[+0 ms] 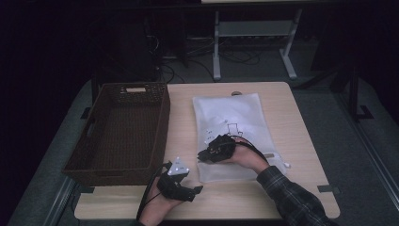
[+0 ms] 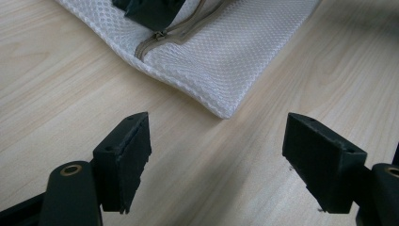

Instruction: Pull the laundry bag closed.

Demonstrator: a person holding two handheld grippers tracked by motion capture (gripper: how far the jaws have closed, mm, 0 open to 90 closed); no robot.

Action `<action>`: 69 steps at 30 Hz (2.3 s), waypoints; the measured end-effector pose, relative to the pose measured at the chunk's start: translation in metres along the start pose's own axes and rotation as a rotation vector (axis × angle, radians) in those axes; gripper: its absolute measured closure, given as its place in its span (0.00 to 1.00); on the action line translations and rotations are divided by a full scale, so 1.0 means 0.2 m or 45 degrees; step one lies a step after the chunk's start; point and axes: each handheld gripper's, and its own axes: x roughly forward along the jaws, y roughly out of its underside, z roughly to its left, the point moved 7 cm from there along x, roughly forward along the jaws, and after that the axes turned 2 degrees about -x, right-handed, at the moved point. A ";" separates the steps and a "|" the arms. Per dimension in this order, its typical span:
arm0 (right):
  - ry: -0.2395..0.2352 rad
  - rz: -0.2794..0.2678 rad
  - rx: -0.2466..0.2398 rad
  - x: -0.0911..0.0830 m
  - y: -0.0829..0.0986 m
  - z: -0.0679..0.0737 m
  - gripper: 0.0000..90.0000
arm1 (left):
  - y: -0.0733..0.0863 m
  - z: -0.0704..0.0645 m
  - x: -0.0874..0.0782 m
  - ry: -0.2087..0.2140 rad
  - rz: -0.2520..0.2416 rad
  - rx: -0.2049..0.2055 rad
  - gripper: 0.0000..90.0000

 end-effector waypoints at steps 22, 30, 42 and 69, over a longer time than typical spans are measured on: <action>0.024 0.007 0.092 -0.19 0.16 -0.06 0.68 | 0.00 -0.01 0.01 0.008 0.018 0.012 0.26; 0.028 0.093 0.089 -0.14 0.27 -0.09 0.62 | 0.00 -0.01 0.01 0.010 0.024 0.016 0.26; 0.091 0.153 -0.005 -0.08 0.31 -0.06 0.65 | 0.00 0.00 0.01 0.006 0.025 0.013 0.26; 0.098 0.028 0.150 -0.14 0.29 -0.07 0.95 | -0.15 0.03 0.10 -0.038 -0.009 -0.036 0.27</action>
